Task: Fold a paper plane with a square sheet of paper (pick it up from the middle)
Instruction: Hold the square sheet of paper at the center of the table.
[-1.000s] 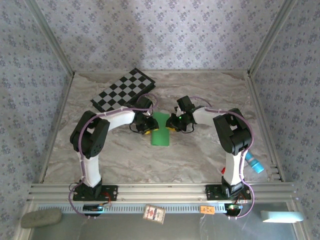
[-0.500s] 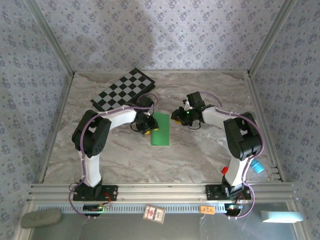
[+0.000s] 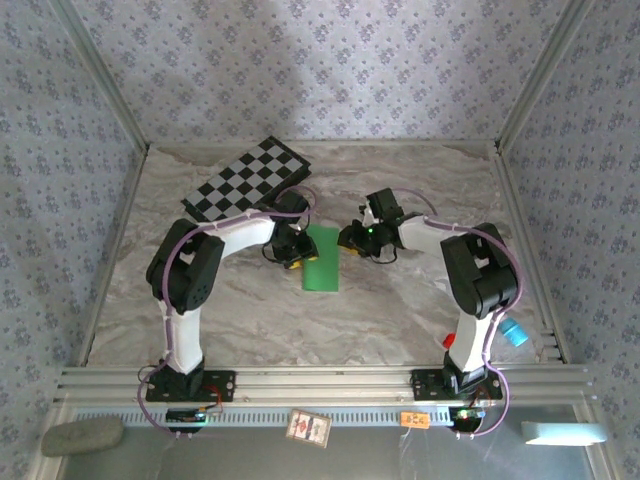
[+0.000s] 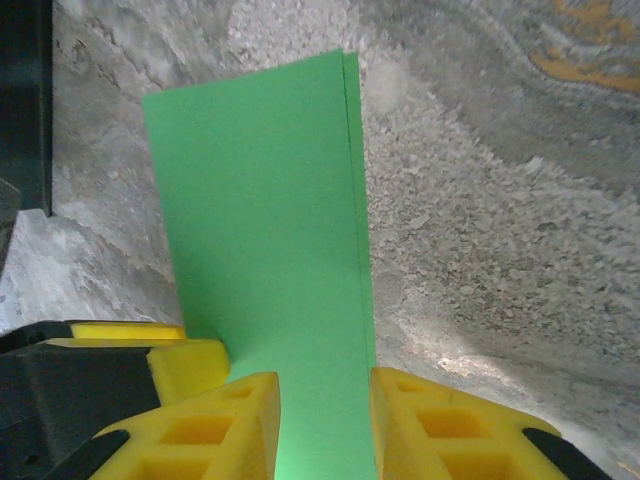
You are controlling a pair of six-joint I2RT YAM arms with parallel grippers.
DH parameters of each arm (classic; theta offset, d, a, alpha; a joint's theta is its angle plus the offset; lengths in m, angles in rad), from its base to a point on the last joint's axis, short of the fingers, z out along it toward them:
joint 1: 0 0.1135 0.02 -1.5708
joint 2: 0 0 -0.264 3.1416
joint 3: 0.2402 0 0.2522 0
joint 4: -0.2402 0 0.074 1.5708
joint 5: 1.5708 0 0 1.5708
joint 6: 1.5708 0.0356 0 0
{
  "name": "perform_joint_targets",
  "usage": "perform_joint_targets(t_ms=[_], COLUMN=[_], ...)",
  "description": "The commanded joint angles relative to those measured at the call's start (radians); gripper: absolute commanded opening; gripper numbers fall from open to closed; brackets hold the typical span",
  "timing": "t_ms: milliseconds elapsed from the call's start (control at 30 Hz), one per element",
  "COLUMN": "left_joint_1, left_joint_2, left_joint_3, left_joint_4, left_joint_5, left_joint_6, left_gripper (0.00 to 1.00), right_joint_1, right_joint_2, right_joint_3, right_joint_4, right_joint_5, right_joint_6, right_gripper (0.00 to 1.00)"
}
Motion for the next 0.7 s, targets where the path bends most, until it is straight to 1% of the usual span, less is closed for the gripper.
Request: perform_joint_targets(t_ms=[0,267,667], left_joint_1=[-0.025,-0.033,-0.040], left_joint_2=[0.097,0.118,0.149], left_joint_3=[-0.031,-0.017,0.000], left_joint_4=[-0.063,-0.060,-0.061], left_joint_5=[-0.002,0.011,0.013], left_joint_6=[0.023,0.038,0.052], left_gripper=[0.43,0.43,0.43], right_joint_1=[0.012,0.041,0.056], right_joint_2=[0.023,0.048,0.070], right_joint_3=[0.021,0.045,0.062], right_joint_4=[-0.003,0.003,-0.019], right_joint_5=[-0.018,-0.053,-0.036], right_joint_6=[-0.033,-0.060,-0.072], right_gripper=[0.31,0.31,0.28])
